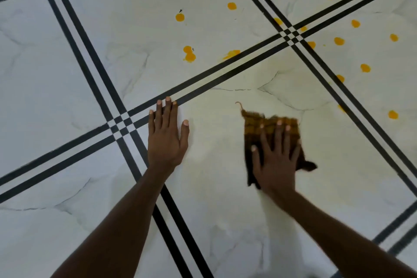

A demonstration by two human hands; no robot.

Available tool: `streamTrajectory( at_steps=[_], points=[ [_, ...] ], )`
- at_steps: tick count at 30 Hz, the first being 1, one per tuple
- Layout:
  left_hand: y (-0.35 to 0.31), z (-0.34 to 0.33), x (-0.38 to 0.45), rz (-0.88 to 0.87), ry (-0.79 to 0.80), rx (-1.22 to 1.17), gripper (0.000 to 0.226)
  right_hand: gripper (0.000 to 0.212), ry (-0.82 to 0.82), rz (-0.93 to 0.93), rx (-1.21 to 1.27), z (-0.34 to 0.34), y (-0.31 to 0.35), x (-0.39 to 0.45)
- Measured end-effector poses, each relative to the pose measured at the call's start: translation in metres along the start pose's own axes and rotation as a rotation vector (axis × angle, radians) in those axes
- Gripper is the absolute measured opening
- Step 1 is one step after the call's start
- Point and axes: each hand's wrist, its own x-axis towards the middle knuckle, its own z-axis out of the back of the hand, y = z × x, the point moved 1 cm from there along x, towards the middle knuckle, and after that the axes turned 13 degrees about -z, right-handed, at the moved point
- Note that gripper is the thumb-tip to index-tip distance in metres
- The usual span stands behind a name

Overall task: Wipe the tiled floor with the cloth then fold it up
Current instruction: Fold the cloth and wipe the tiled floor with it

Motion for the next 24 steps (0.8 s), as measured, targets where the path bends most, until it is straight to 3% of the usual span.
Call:
streamTrajectory(
  at_steps=[3, 5, 7, 10, 14, 17, 19, 21, 22, 24],
  points=[
    [0.000, 0.000, -0.001, -0.008, -0.018, -0.008, 0.070, 0.061, 0.069, 0.363, 0.045, -0.018, 0.069, -0.034],
    [-0.001, 0.001, 0.000, -0.020, -0.018, -0.033, 0.068, 0.062, 0.044, 0.492, 0.060, -0.019, 0.101, 0.019],
    [0.001, 0.000, -0.002, -0.017, -0.007, -0.043, 0.069, 0.061, 0.005, 0.413, 0.045, -0.015, 0.101, 0.093],
    [0.003, -0.002, -0.001, -0.007, 0.002, -0.023, 0.070, 0.066, -0.064, 0.089, -0.004, -0.003, 0.029, 0.156],
    [0.000, -0.001, -0.001, -0.010, -0.007, 0.013, 0.072, 0.067, -0.097, -0.183, 0.030, 0.004, -0.043, 0.069],
    [-0.004, 0.002, -0.001, -0.018, 0.006, 0.022, 0.074, 0.062, -0.001, 0.048, 0.022, -0.014, -0.001, -0.017],
    [-0.002, 0.001, -0.001, -0.021, 0.001, 0.014, 0.074, 0.062, 0.032, 0.318, 0.053, -0.019, 0.043, -0.006],
    [0.000, -0.001, -0.003, -0.028, -0.003, 0.002, 0.074, 0.064, 0.027, 0.459, 0.067, -0.017, 0.068, 0.042],
    [0.002, -0.002, -0.004, -0.031, -0.006, -0.002, 0.074, 0.064, 0.008, 0.444, 0.055, -0.015, 0.068, 0.071],
    [0.002, -0.004, -0.005, -0.042, -0.013, 0.011, 0.075, 0.065, -0.035, 0.242, 0.023, -0.009, 0.040, 0.111]
  ],
)
